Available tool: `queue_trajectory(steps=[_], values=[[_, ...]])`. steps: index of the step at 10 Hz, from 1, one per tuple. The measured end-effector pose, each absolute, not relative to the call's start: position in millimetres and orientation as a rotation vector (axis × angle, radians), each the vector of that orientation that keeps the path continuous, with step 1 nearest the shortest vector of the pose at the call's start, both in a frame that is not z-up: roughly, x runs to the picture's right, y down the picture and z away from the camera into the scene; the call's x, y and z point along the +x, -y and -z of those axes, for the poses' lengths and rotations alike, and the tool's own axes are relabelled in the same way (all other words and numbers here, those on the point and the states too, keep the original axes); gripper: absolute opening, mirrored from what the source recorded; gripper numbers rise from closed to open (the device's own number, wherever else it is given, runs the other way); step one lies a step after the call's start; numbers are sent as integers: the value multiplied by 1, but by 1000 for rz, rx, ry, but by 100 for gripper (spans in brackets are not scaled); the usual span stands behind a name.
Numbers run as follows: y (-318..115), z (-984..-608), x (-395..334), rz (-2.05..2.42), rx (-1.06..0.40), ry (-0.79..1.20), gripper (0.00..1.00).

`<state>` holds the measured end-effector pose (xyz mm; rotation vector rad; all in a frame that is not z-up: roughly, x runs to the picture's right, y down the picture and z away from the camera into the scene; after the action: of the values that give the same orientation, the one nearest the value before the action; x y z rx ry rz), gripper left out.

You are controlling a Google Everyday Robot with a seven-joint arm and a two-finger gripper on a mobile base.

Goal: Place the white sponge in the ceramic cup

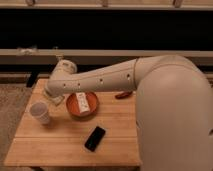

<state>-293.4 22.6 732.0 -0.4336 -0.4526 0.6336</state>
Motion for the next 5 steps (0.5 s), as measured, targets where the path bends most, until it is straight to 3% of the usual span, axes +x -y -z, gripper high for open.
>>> queue_trajectory(steps=[5], values=[[-35, -735, -340, -551, -516, 529, 0]])
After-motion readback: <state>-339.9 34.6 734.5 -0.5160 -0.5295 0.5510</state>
